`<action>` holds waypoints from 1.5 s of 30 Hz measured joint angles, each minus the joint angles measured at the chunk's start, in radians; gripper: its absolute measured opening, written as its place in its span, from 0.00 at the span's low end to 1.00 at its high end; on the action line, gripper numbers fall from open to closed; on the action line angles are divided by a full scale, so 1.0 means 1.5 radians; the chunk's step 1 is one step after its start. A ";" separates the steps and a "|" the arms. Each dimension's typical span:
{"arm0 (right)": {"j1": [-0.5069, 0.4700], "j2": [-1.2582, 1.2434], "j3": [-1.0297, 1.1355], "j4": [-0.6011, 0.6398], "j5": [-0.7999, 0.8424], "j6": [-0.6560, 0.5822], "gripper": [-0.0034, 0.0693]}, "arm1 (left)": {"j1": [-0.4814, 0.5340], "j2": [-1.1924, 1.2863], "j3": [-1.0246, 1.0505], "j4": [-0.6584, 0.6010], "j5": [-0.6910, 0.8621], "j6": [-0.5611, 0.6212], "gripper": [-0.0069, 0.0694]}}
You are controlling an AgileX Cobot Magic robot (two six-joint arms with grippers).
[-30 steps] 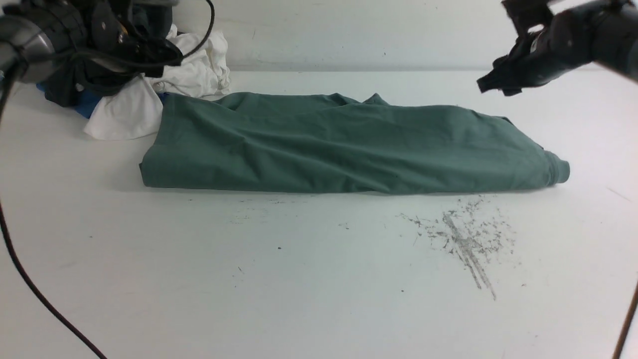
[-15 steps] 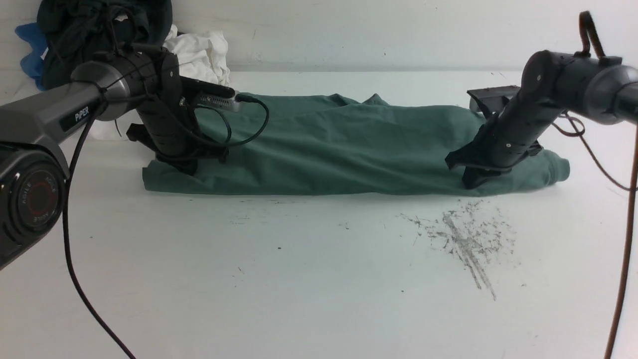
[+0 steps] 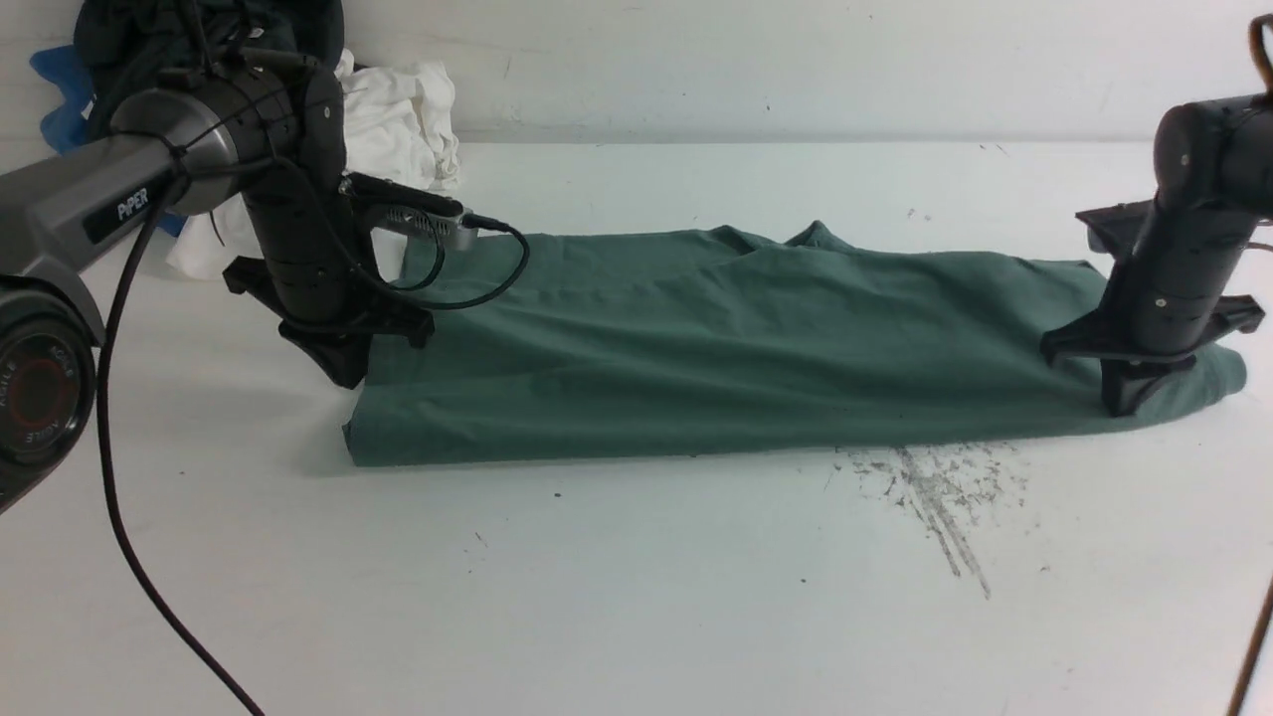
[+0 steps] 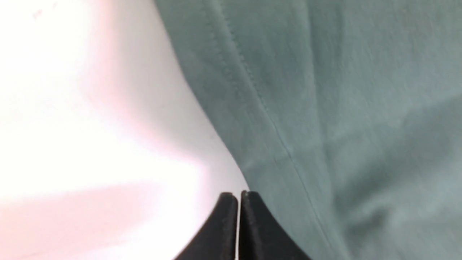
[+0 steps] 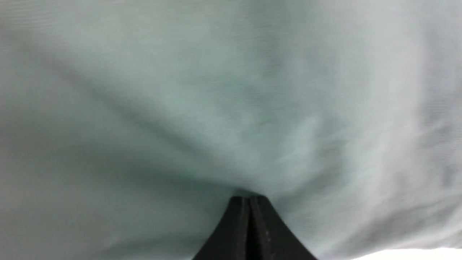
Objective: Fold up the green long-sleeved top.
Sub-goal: Use both arms to drag the lower edge of the fabric forward and fold it over the upper edge
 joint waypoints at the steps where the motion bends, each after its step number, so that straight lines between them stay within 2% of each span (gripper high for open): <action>1: 0.004 -0.019 0.006 0.023 0.003 -0.010 0.03 | 0.000 -0.010 0.000 -0.012 0.000 0.007 0.08; 7: 0.024 -0.092 0.009 0.090 -0.034 -0.051 0.03 | 0.000 -0.047 0.000 -0.058 -0.001 0.014 0.08; 13: -0.024 -0.074 0.009 0.143 -0.105 -0.076 0.03 | 0.000 -0.052 0.000 -0.132 -0.016 0.060 0.08; 17: -0.035 -0.041 0.014 0.204 -0.106 -0.112 0.04 | -0.001 -0.050 0.000 -0.145 -0.101 0.070 0.08; 23: -0.006 -0.033 0.014 0.351 -0.120 -0.185 0.05 | -0.001 -0.024 0.000 -0.189 -0.183 0.059 0.08; 26: 0.021 -0.019 0.014 0.389 -0.161 -0.209 0.06 | -0.009 0.008 0.000 -0.215 -0.191 0.078 0.08; 29: 0.038 0.010 0.014 0.385 -0.184 -0.207 0.06 | -0.020 0.043 0.000 -0.212 -0.191 0.095 0.08; 32: 0.039 0.030 0.014 0.342 -0.173 -0.190 0.06 | -0.023 0.063 0.000 -0.198 -0.170 0.096 0.08; 36: 0.039 0.015 0.030 0.251 -0.163 -0.137 0.06 | -0.023 0.062 -0.004 -0.172 -0.129 0.093 0.08; 39: 0.039 -0.026 0.090 0.174 -0.170 -0.089 0.06 | -0.025 0.058 -0.004 -0.158 -0.057 0.093 0.08; 42: 0.038 -0.064 0.149 0.155 -0.178 -0.081 0.06 | -0.025 0.052 -0.003 -0.143 -0.017 0.096 0.08; 45: 0.044 -0.117 0.202 0.177 -0.188 -0.120 0.06 | -0.021 0.040 0.000 -0.123 -0.025 0.100 0.08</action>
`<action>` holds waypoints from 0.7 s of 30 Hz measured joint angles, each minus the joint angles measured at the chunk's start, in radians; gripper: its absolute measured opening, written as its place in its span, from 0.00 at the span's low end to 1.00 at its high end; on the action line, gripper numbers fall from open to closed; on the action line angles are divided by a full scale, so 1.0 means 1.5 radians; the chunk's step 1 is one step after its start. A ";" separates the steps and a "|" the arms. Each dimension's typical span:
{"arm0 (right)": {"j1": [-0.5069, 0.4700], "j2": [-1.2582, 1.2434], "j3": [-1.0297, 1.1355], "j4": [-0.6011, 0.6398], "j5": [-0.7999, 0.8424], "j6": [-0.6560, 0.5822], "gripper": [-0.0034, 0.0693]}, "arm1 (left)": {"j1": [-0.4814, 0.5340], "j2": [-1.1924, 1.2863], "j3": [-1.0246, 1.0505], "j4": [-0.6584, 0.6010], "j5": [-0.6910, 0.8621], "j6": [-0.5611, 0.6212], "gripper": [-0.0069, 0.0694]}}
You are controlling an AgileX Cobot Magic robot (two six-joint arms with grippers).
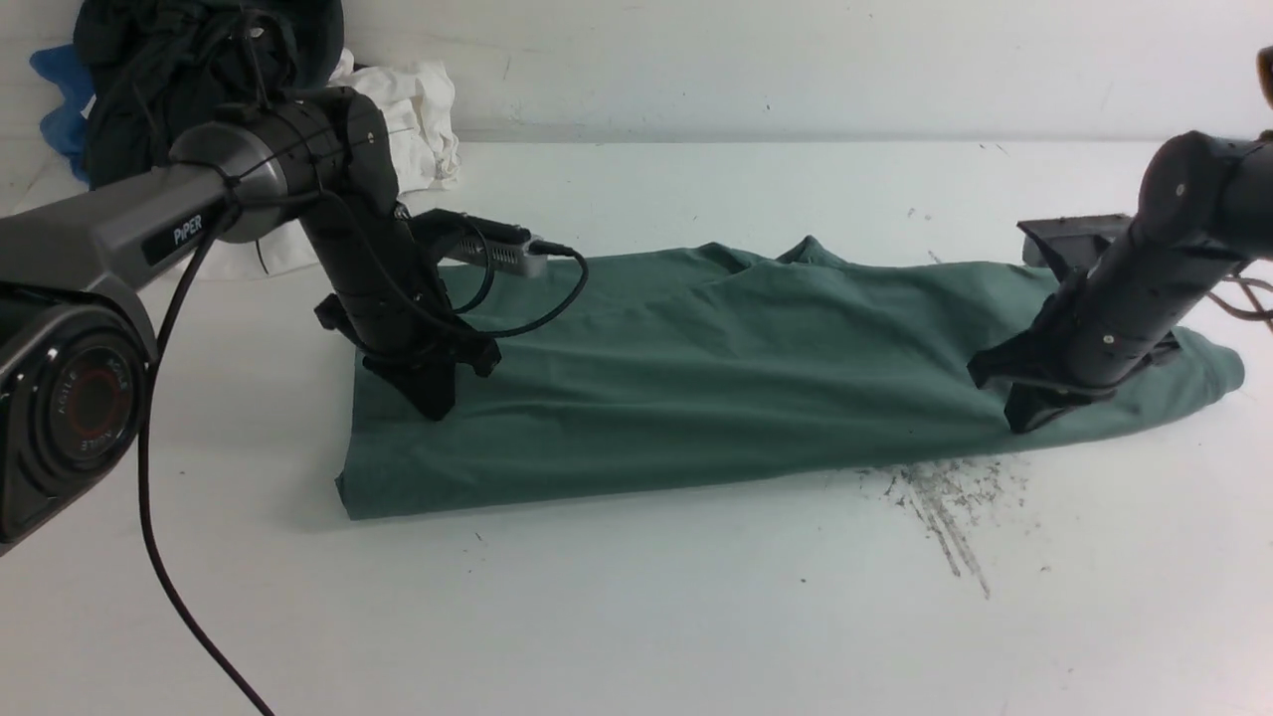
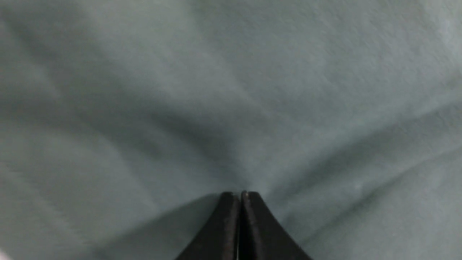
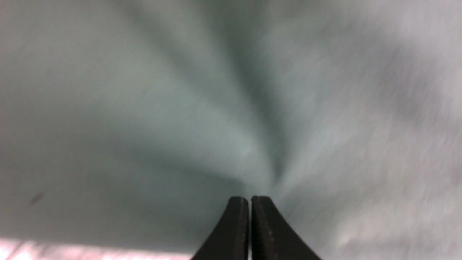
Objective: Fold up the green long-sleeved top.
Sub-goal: Use both arms to drag the lower edge of the fabric forward and fold it over the upper edge
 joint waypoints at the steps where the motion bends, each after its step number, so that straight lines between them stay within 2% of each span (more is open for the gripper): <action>1: 0.008 -0.023 0.002 0.037 -0.012 -0.036 0.06 | 0.006 -0.012 0.000 0.007 -0.028 -0.003 0.08; 4: 0.032 -0.036 -0.030 0.110 -0.034 -0.093 0.07 | 0.021 -0.026 0.000 0.014 -0.083 -0.011 0.08; 8: 0.069 0.007 -0.127 0.142 -0.042 -0.112 0.13 | 0.042 -0.029 0.000 0.019 -0.113 -0.023 0.12; 11: 0.092 0.072 -0.225 0.141 -0.043 -0.113 0.21 | 0.057 -0.029 0.000 0.020 -0.122 -0.031 0.23; 14: 0.111 0.156 -0.336 0.130 -0.043 -0.113 0.33 | 0.067 -0.029 0.000 0.025 -0.129 -0.035 0.40; 15: 0.112 0.162 -0.343 0.129 -0.043 -0.113 0.33 | 0.068 -0.029 0.000 0.026 -0.131 -0.035 0.43; 16: 0.119 0.196 -0.391 0.124 -0.042 -0.113 0.39 | 0.070 -0.029 0.000 0.026 -0.149 -0.040 0.52; 18: 0.123 0.239 -0.443 0.123 -0.036 -0.113 0.46 | 0.072 -0.025 0.000 0.023 -0.173 -0.050 0.60; 21: 0.124 0.288 -0.491 0.124 -0.026 -0.112 0.55 | 0.072 -0.010 0.000 0.017 -0.191 -0.057 0.64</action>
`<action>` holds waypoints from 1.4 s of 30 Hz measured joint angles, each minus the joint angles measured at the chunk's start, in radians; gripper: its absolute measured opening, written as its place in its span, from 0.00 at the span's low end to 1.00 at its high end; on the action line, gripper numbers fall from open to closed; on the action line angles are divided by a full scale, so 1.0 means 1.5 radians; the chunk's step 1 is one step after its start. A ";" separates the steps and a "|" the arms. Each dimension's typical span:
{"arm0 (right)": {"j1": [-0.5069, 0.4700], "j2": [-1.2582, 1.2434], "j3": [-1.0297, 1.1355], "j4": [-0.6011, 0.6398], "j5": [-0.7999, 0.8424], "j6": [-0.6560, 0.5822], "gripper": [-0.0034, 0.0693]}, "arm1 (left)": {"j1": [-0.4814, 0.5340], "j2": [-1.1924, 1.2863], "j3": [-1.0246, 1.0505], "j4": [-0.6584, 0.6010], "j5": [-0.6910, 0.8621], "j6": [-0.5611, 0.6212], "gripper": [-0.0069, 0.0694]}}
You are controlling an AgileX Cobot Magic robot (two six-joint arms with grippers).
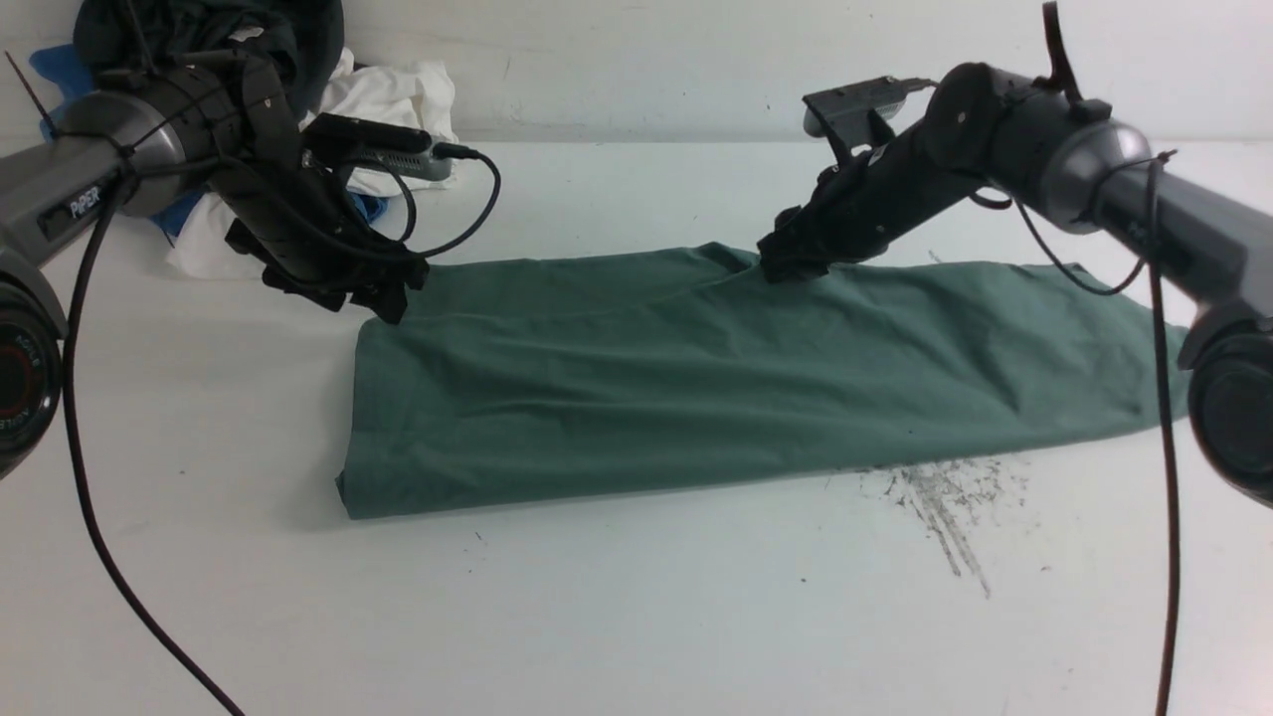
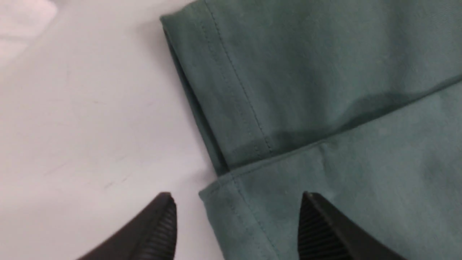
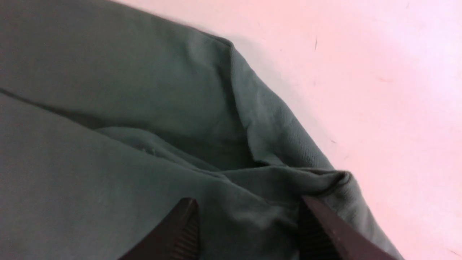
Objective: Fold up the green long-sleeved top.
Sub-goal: Use both arms to drag the lower edge of the fabric forward and fold it over the upper edge
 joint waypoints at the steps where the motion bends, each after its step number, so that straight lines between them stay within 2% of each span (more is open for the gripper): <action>1: 0.000 0.010 -0.005 0.000 0.000 0.000 0.56 | 0.000 0.006 0.000 -0.001 -0.001 0.000 0.63; 4: 0.000 0.027 -0.009 0.000 -0.001 0.000 0.55 | -0.001 0.022 0.000 -0.003 -0.003 0.000 0.53; 6: 0.000 0.030 -0.009 0.000 -0.003 0.000 0.50 | -0.004 0.028 0.000 -0.003 -0.005 0.000 0.40; 7: 0.000 0.030 -0.009 0.000 -0.003 0.000 0.49 | -0.005 0.028 0.000 -0.003 -0.006 0.000 0.40; 8: 0.000 0.030 -0.010 0.000 -0.004 0.000 0.41 | -0.006 0.028 0.000 -0.003 -0.010 0.000 0.27; 9: 0.000 0.030 -0.011 0.000 -0.004 0.000 0.35 | -0.006 0.028 0.000 -0.003 -0.014 0.000 0.20; 11: 0.000 0.029 -0.012 0.000 -0.001 0.000 0.23 | -0.007 0.025 0.000 -0.004 -0.019 0.000 0.12; 12: 0.000 0.028 -0.012 0.000 0.000 0.000 0.20 | -0.007 0.025 0.000 -0.004 -0.019 0.000 0.12; 13: 0.000 0.022 -0.012 0.000 0.007 0.000 0.09 | -0.007 0.020 0.000 -0.004 -0.019 0.001 0.10; 16: 0.000 0.010 -0.012 -0.006 0.024 0.000 0.05 | -0.007 0.006 0.000 -0.004 -0.018 0.007 0.09; 23: 0.000 -0.034 -0.012 -0.017 0.040 0.000 0.05 | -0.007 -0.037 0.000 -0.006 -0.037 0.021 0.09; 31: 0.000 -0.044 -0.013 -0.020 -0.040 0.000 0.05 | -0.007 -0.043 0.000 -0.006 -0.166 0.023 0.09; 35: 0.000 -0.006 -0.013 -0.020 -0.119 0.000 0.05 | -0.007 0.001 0.000 -0.011 -0.276 0.019 0.09; 39: 0.000 0.027 -0.013 -0.020 -0.150 0.006 0.05 | -0.007 0.047 0.000 -0.013 -0.333 0.001 0.10; 40: 0.000 0.034 -0.013 -0.020 -0.157 0.011 0.05 | -0.007 0.061 0.000 -0.013 -0.344 -0.009 0.11; 42: 0.000 0.041 -0.010 -0.019 -0.163 0.014 0.11 | -0.007 0.083 0.002 -0.013 -0.354 -0.022 0.19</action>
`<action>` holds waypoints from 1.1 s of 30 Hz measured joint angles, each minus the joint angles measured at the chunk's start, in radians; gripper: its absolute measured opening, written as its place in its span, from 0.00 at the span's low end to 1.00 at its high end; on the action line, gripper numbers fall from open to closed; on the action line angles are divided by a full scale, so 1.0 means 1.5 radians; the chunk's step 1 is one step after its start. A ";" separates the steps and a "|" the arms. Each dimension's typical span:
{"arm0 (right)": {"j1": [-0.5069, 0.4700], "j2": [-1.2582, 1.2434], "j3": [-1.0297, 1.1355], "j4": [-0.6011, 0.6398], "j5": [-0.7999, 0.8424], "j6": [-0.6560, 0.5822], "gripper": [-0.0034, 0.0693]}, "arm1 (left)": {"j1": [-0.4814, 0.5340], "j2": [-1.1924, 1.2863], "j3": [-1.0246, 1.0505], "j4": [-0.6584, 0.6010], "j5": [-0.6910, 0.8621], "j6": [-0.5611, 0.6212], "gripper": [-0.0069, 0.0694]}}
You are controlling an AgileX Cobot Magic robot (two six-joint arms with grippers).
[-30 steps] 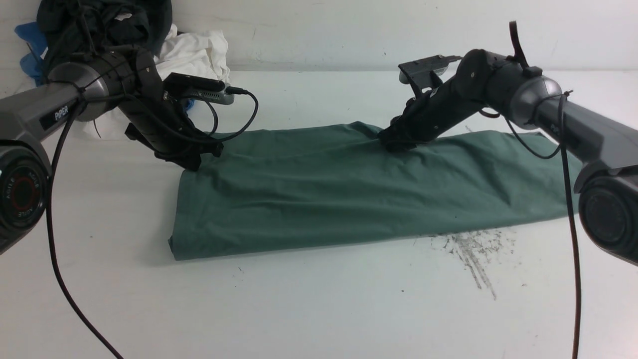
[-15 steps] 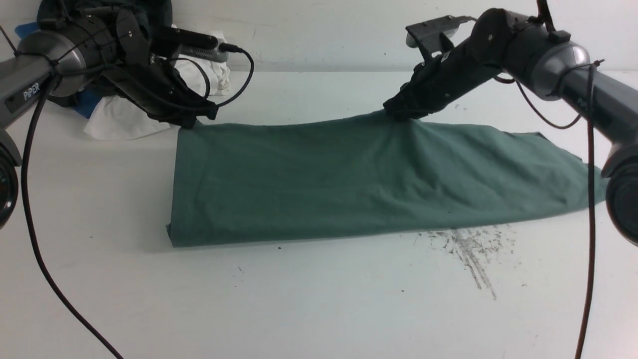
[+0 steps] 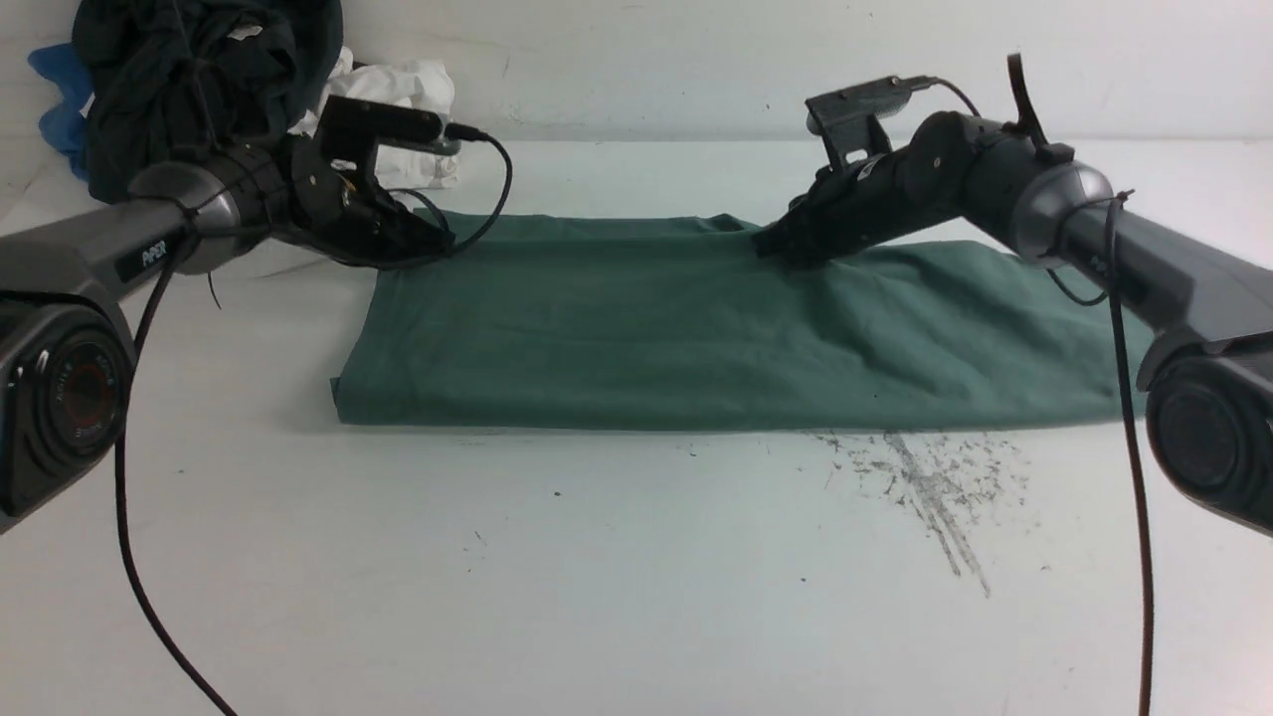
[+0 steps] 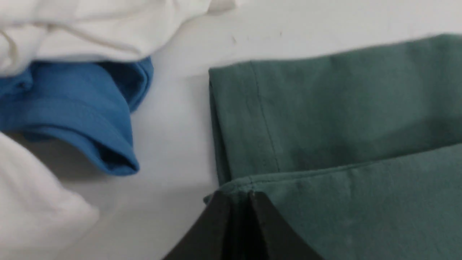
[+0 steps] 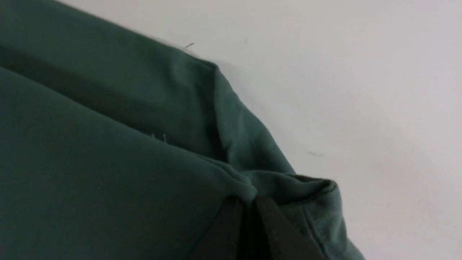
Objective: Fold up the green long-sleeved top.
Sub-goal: Use both arms to drag the lower edge of the fabric forward and fold it over the upper edge
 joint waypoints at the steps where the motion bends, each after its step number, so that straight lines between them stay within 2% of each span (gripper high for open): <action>1: 0.000 -0.001 0.000 -0.001 -0.001 0.002 0.13 | 0.000 0.001 0.000 0.000 -0.002 -0.002 0.24; 5: -0.007 -0.029 0.001 -0.001 0.009 0.002 0.28 | 0.000 -0.022 0.001 0.003 0.009 -0.004 0.50; 7: -0.018 -0.056 0.000 -0.003 0.030 0.002 0.35 | 0.000 -0.059 0.002 0.014 0.026 -0.004 0.59; 9: -0.033 -0.098 0.000 -0.014 0.063 0.004 0.42 | 0.000 -0.109 0.002 0.029 0.052 -0.004 0.66; 13: -0.066 -0.171 0.000 -0.047 0.129 0.028 0.50 | 0.000 -0.189 0.002 0.042 0.112 -0.004 0.67; 17: -0.124 -0.252 -0.005 -0.145 0.288 0.145 0.58 | 0.000 -0.298 0.000 0.052 0.268 0.013 0.53; 19: -0.150 -0.262 0.006 -0.183 0.344 0.199 0.62 | 0.000 -0.334 0.000 0.052 0.342 0.028 0.42; 21: -0.179 -0.263 0.042 -0.203 0.375 0.233 0.68 | 0.000 -0.370 0.000 0.049 0.410 0.044 0.28; 22: -0.179 -0.263 0.042 -0.203 0.377 0.235 0.68 | 0.000 -0.374 0.000 0.048 0.417 0.044 0.27; 24: -0.215 -0.255 0.112 -0.204 0.388 0.250 0.75 | 0.000 -0.427 0.001 0.028 0.490 0.063 0.14; 28: -0.257 -0.231 0.215 -0.191 0.387 0.252 0.82 | 0.000 -0.513 0.004 -0.033 0.582 0.111 0.08; 33: -0.282 -0.192 0.261 -0.173 0.363 0.252 0.84 | 0.000 -0.631 0.062 -0.076 0.592 0.135 0.08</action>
